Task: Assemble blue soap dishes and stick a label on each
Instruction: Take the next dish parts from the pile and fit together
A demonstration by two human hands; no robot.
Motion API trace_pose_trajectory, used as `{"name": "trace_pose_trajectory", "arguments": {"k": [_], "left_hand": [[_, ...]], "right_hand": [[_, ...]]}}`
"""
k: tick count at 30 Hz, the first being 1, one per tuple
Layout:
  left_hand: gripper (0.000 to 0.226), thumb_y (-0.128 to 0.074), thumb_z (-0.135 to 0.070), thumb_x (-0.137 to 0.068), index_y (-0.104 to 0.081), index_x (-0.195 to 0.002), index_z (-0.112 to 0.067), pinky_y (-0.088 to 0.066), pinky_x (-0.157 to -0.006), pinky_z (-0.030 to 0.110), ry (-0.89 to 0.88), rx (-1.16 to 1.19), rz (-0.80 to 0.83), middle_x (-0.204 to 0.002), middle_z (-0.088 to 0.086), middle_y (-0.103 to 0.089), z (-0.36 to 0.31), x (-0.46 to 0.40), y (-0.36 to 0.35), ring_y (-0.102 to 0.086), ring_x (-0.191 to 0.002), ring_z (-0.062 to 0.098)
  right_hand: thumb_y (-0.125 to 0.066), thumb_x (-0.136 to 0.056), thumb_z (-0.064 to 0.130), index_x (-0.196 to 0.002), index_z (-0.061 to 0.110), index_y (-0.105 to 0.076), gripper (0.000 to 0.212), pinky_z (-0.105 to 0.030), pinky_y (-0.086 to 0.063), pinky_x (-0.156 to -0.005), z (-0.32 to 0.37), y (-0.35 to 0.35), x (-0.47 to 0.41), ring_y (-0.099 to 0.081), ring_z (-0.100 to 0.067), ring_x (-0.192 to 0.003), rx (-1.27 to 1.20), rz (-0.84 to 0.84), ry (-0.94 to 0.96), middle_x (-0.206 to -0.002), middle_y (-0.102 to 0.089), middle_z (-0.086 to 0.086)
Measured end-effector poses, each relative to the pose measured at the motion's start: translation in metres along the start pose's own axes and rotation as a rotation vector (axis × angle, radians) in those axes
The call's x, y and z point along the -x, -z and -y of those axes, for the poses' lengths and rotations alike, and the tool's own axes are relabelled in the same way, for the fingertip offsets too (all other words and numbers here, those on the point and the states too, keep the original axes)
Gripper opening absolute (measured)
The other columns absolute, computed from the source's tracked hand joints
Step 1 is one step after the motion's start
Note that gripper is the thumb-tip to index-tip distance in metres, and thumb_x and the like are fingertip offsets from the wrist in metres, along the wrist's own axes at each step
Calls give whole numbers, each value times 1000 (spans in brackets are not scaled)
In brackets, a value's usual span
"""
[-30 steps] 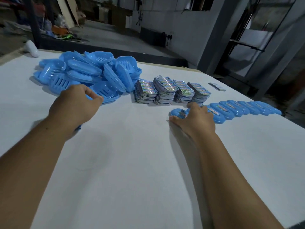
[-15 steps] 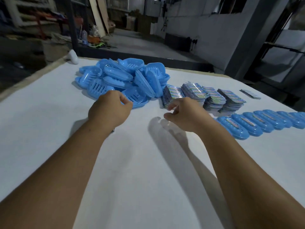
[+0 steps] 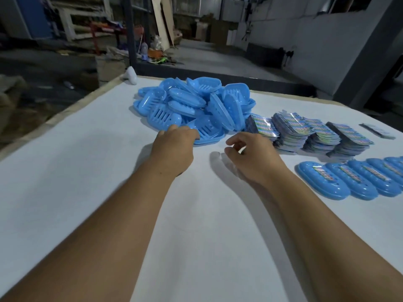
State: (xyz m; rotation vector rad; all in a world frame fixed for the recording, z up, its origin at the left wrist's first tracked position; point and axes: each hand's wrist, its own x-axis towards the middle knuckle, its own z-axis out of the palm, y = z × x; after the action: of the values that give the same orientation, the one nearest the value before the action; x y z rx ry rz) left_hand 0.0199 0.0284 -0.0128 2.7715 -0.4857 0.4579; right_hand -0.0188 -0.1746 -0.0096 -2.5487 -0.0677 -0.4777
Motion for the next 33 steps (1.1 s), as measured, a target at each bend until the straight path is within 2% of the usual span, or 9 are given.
{"name": "trace_pose_trajectory", "arguments": {"k": [4, 9, 13, 18, 24, 26, 28, 31, 33], "left_hand": [[50, -46, 10, -87, -65, -126, -16, -48, -95, 39, -5, 171, -24, -124, 6, -64, -1, 0, 4, -58, -114, 28], [42, -51, 8, -88, -68, -118, -16, -54, -89, 44, -61, 209, -99, -115, 4, -69, -1, 0, 9, -63, -103, 28], [34, -63, 0, -89, -72, -113, -23, -53, -84, 41, -128, 119, -204, -101, 2, -69, -1, -2, 13, -57, -100, 26], [22, -65, -8, -95, -72, -115, -15, -48, -91, 44, -213, 155, -235, -102, 8, -64, -2, -4, 13, -51, -105, 28], [20, -66, -15, -95, -74, -113, -11, -46, -79, 43, -278, 43, -526, -100, 10, -69, -12, -1, 27, -57, -95, 32], [21, -64, -16, -97, -72, -114, -10, -48, -80, 42, -293, 99, -575, -103, 9, -70, -16, 0, 32, -60, -96, 30], [23, -60, -17, -100, -69, -119, -7, -54, -84, 33, -267, 301, -555, -110, 9, -68, -21, 1, 35, -63, -100, 23], [26, -56, -24, -103, -66, -123, -11, -52, -80, 10, -99, 605, -503, -114, 1, -68, -27, 2, 37, -61, -101, 7], [23, -57, -26, -103, -69, -119, -15, -57, -83, 21, 32, 813, -425, -106, -7, -69, -28, -1, 38, -65, -97, 7]], "right_hand": [[-68, -90, 34, -102, 32, -71, 13, -13, -40, -66, 0, -1, 0, -60, 3, -69, -28, -8, 30, -79, -64, 22], [-69, -91, 34, -102, 33, -69, 11, -7, -38, -63, 0, -1, 0, -60, 5, -71, -58, 37, 41, -81, -64, 21], [-70, -91, 33, -99, 36, -68, 9, -6, -38, -61, -1, 1, 0, -60, 4, -69, -94, 41, 46, -81, -65, 19], [-69, -91, 32, -97, 37, -67, 8, -5, -37, -61, -1, 0, -1, -60, 3, -68, -113, 24, 47, -82, -65, 18], [-69, -92, 29, -97, 37, -67, 10, -5, -38, -62, 1, -1, 0, -60, 1, -69, -145, -4, 58, -81, -65, 17], [-69, -91, 28, -102, 34, -68, 13, -8, -39, -63, 2, -2, 1, -60, 0, -67, -162, -17, 63, -83, -64, 17], [-73, -90, 29, -116, 33, -65, 28, -17, -43, -69, 3, -2, 2, -60, -1, -72, -189, -52, 78, -93, -63, 16], [-82, -82, 34, -139, 36, -48, 67, -24, -48, -84, 8, 1, 4, -55, 0, -96, -232, -151, 139, -122, -51, 14], [-87, -76, 34, -147, 34, -39, 86, -30, -47, -97, 11, 6, 4, -52, -10, -117, -223, -203, 215, -134, -40, 14]]}}
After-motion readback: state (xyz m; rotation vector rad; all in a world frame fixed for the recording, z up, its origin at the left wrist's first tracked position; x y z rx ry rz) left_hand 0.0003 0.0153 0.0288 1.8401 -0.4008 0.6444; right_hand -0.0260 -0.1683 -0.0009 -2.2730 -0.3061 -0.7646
